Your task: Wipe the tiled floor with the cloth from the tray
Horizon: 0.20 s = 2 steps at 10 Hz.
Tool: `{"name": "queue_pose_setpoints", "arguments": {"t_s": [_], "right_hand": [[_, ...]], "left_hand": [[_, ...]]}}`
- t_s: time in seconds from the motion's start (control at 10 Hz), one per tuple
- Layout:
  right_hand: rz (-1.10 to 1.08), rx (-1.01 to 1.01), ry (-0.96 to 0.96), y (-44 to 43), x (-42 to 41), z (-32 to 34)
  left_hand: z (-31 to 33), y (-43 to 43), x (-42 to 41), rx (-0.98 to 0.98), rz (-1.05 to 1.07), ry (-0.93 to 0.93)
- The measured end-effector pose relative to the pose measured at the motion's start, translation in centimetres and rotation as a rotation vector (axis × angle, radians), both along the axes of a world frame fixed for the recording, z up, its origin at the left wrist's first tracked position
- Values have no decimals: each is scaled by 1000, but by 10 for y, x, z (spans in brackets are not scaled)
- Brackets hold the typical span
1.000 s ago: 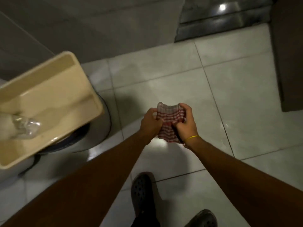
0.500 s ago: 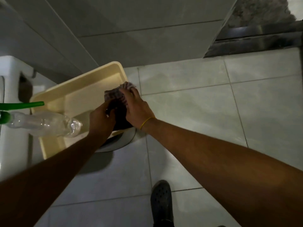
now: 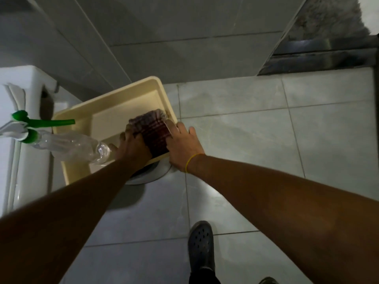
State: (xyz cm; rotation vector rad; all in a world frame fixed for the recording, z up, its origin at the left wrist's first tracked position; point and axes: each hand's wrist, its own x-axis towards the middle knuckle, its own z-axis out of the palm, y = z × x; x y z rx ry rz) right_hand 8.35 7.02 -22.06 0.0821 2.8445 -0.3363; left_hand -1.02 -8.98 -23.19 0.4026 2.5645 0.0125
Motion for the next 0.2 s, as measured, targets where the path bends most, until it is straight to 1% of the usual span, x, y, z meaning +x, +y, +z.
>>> {"name": "queue_pose_setpoints", "arguments": {"t_s": [0.1,0.2], "right_hand": [[-79,-40,-8,40,43,33],[-132,-3,7,70,66,63]], "left_hand": [[43,24,30,81,-128,74],[75,48,47,103,-238,130]]}}
